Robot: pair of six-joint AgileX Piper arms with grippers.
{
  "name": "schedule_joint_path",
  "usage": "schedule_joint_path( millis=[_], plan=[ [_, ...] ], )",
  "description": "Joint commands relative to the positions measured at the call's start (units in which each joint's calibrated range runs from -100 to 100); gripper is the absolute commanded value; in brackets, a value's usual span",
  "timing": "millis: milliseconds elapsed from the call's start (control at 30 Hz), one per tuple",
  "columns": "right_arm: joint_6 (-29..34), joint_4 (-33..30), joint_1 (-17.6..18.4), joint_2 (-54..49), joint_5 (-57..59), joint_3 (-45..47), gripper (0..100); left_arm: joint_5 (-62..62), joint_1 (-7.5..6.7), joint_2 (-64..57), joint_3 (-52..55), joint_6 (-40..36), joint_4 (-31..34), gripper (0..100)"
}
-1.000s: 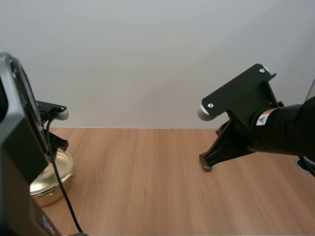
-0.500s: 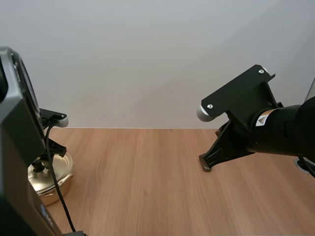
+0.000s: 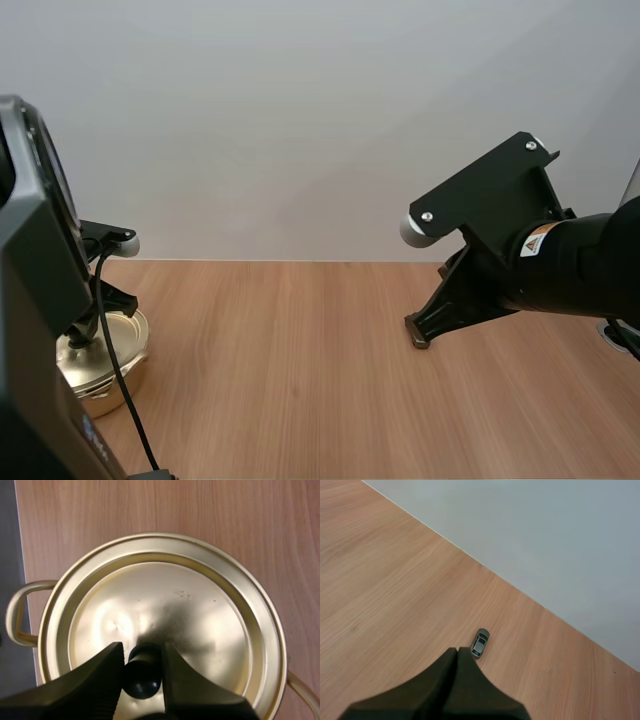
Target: Open the pot, put the car inside, and close it
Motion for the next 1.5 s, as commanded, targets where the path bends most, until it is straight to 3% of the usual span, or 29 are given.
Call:
schedule_joint_path(
  millis=[0, 100, 267, 400, 467, 567, 600, 633, 800, 967, 1233, 1467],
  plan=[
    [0.18, -0.17, -0.01, 0.0, -1.65, 0.25, 0, 4.62, 0.03, -0.16, -1.52, 1.18, -2.87, 0],
    [4.03, -2.69, -0.01, 0.15, -8.54, 2.17, 0, 10.66, 0.03, -1.67, -5.54, 3.0, -7.88, 0],
    [15.1, -14.5, -0.01, 4.8, -18.49, 6.88, 0, 16.5, 0.03, -6.86, -13.5, 4.8, -15.03, 0],
    [18.76, -15.45, -0.01, 12.97, -23.81, 7.61, 3, 18.11, 0.03, -12.61, -20.12, 5.51, -17.5, 0],
    [19.82, -15.55, -0.01, 17.03, -28.22, 7.61, 28, 18.11, 0.03, -15.6, -22.58, 6.17, -17.92, 0],
    [22.46, -16.64, -0.01, 23.13, -34.91, 7.61, 78, 15.76, 0.03, -21.0, -24.78, 6.97, -18.06, 0],
    [23.99, -17.52, -0.01, 25.39, -36.86, 7.47, 91, 14.77, 0.03, -22.42, -25.07, 7.21, -18.2, 0],
    [25.78, -18.97, -0.01, 27.67, -38.75, 7.47, 96, 13.65, 0.03, -24.25, -25.44, 7.47, -18.31, 0],
    [30.63, -24.36, -0.46, 37.69, -45.9, 7.47, 96, 11.23, 0.03, -31.67, -27.2, 7.8, -18.96, 0],
    [30.63, -24.07, -2.12, 44.33, -51.61, 7.13, 96, 6.44, 0.03, -37.86, -27.65, 7.8, -20.23, 0],
    [30.55, -19.76, -2.38, 49.48, -51.61, 2.43, 99, 0.15, 0.03, -43.91, -27.65, 7.8, -23.58, 0],
    [30.55, -19.64, -2.38, 54.07, -51.77, -0.58, 99, -0.48, 0.03, -45.16, -27.65, 7.8, -23.83, 0]
  ],
)
